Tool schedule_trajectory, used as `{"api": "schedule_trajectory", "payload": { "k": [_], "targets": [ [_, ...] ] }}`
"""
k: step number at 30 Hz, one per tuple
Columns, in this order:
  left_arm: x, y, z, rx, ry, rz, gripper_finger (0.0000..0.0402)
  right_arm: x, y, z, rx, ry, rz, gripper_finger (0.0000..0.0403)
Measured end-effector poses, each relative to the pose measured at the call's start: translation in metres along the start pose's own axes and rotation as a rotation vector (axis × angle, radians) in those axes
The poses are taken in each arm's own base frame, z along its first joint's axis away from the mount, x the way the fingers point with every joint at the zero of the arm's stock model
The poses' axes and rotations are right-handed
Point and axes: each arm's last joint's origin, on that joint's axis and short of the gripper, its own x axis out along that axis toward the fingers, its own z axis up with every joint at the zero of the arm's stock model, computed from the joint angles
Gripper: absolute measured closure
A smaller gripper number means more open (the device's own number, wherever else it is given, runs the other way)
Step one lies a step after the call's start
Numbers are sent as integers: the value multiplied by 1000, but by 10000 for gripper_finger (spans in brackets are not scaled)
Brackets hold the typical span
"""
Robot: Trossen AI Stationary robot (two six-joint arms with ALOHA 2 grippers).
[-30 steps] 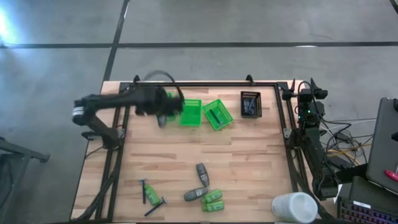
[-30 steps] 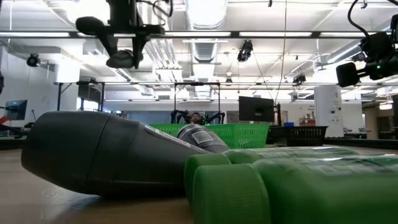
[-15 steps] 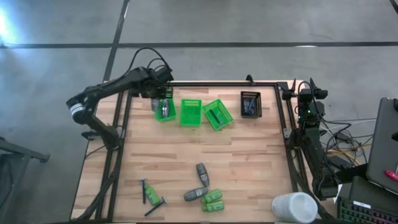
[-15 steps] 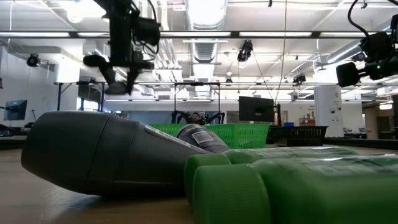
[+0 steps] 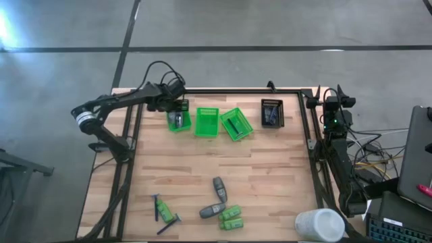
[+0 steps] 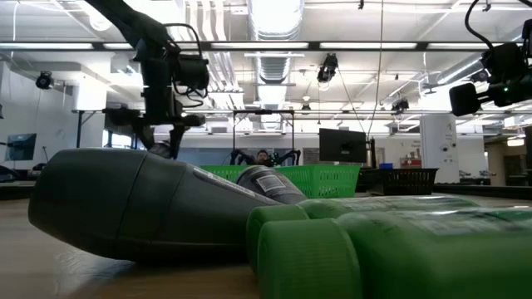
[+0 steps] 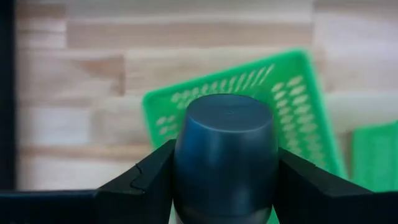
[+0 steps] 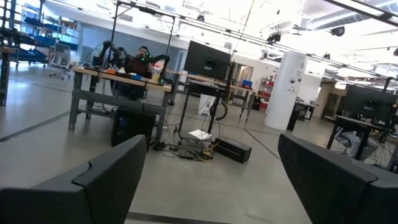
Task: Pick & Place Travel size toiletries
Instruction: Put the deodorant into the left green bin
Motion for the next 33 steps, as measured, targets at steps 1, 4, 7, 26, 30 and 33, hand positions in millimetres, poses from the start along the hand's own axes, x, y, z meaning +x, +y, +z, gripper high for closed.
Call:
{"api": "schedule_trajectory", "payload": {
  "k": [1, 4, 7, 26, 30, 33],
  "targets": [
    [2, -1, 0, -15, -16, -16, 193, 0, 0, 0, 0, 0, 0, 39],
    [6, -3, 1, -46, -47, -55, 193, 0, 0, 0, 0, 0, 0, 39],
    [9, -3, -1, -59, -53, -55, 193, 0, 0, 0, 0, 0, 0, 39],
    [15, 1, -10, -101, -8, -49, 142, 0, 0, 0, 0, 0, 0, 39],
    [-2, -6, 0, -45, -52, -83, 141, 0, 0, 0, 0, 1, 0, 39],
    [-25, -10, 11, 6, -127, -119, 141, 0, 0, 0, 0, 0, 0, 39]
  ]
}}
